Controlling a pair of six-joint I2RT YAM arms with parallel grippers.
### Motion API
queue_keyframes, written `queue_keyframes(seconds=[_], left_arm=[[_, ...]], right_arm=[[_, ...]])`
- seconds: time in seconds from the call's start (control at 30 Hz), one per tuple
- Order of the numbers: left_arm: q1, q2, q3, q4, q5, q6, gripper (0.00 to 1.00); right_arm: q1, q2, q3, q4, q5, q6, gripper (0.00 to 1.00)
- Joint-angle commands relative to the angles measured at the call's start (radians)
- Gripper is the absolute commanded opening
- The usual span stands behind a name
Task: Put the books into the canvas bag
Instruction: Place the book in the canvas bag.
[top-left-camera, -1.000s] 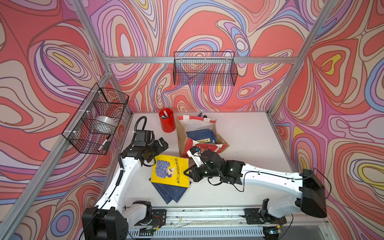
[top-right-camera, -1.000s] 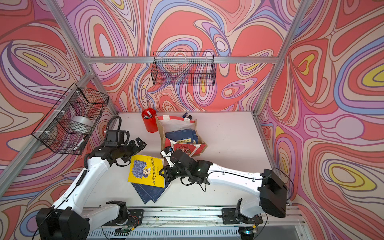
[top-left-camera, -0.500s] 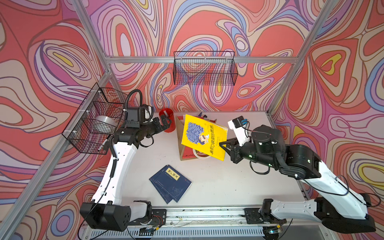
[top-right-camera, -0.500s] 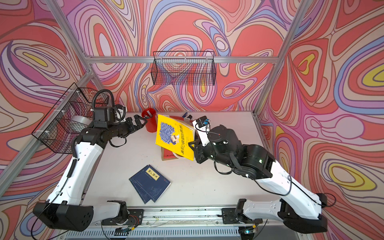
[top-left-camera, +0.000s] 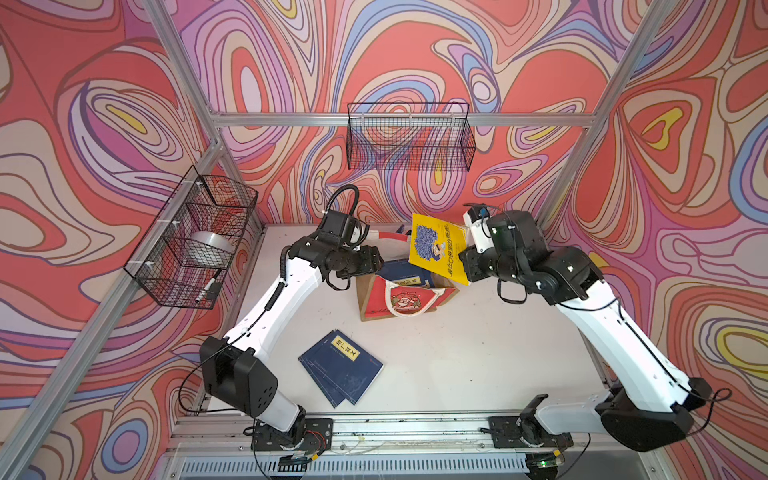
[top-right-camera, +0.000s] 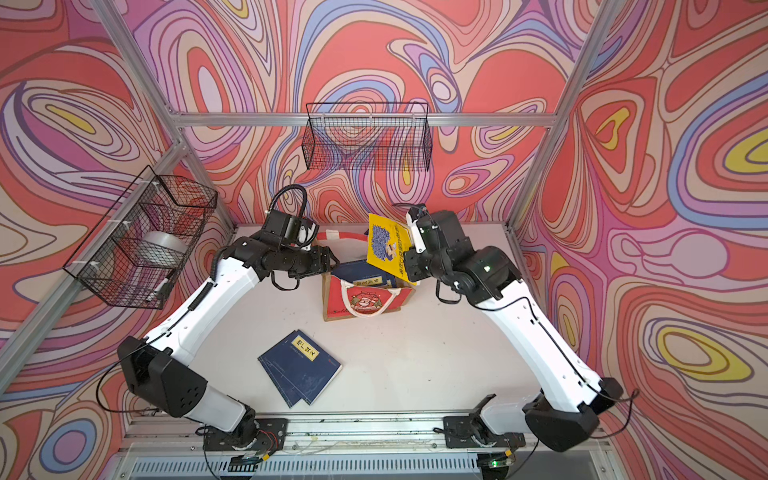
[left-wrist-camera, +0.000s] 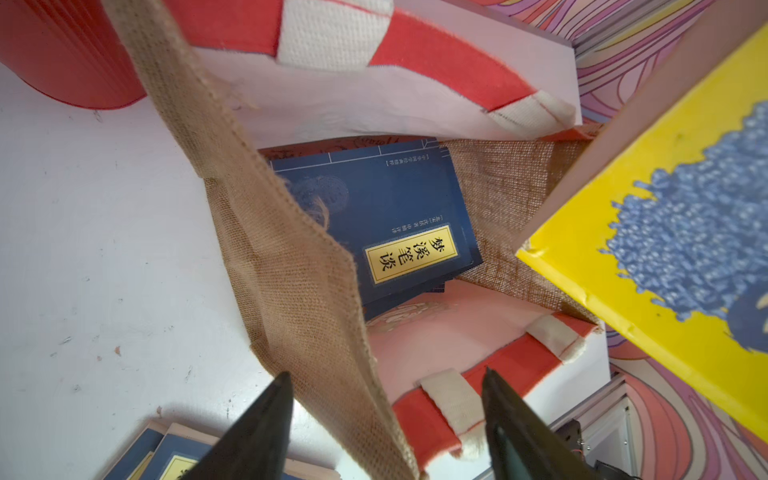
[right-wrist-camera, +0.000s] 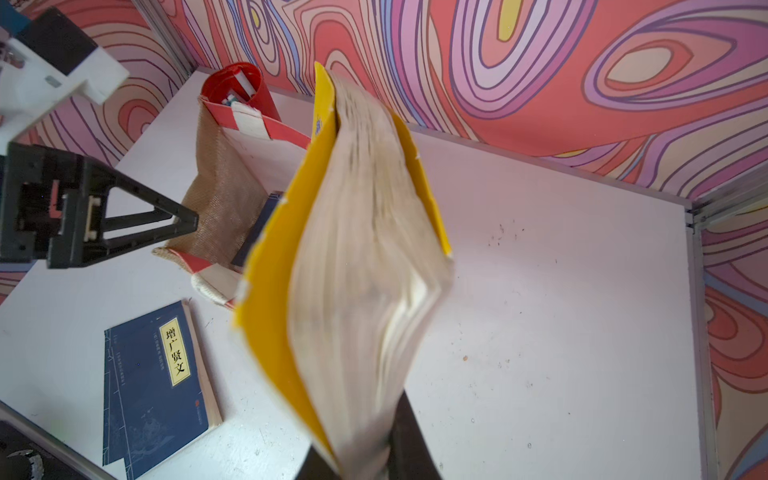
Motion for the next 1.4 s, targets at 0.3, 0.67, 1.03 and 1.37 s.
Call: queue_keyframes(seconds=[0.3, 0.67, 1.03, 1.37], left_arm=[[-0.012, -0.042, -0.052, -0.127, -0.140, 0.046, 0.00], [-0.011, -0.113, -0.089, -0.144, -0.211, 0.055, 0.00], [0.004, -0.133, -0.117, -0.109, -0.209, 0.052, 0.00], [0.033, -0.166, -0.137, -0.102, -0.197, 0.057, 0.00]], right_arm=[[-0.019, 0.178, 0.118, 0.107, -0.363, -0.091, 0.00], [0.027, 0.216, 0.184, 0.170, -0.466, -0.066, 0.00], [-0.027, 0.412, 0.149, 0.129, -0.487, -0.013, 0.00], [-0.066, 0.541, 0.157, 0.131, -0.468, 0.030, 0.19]])
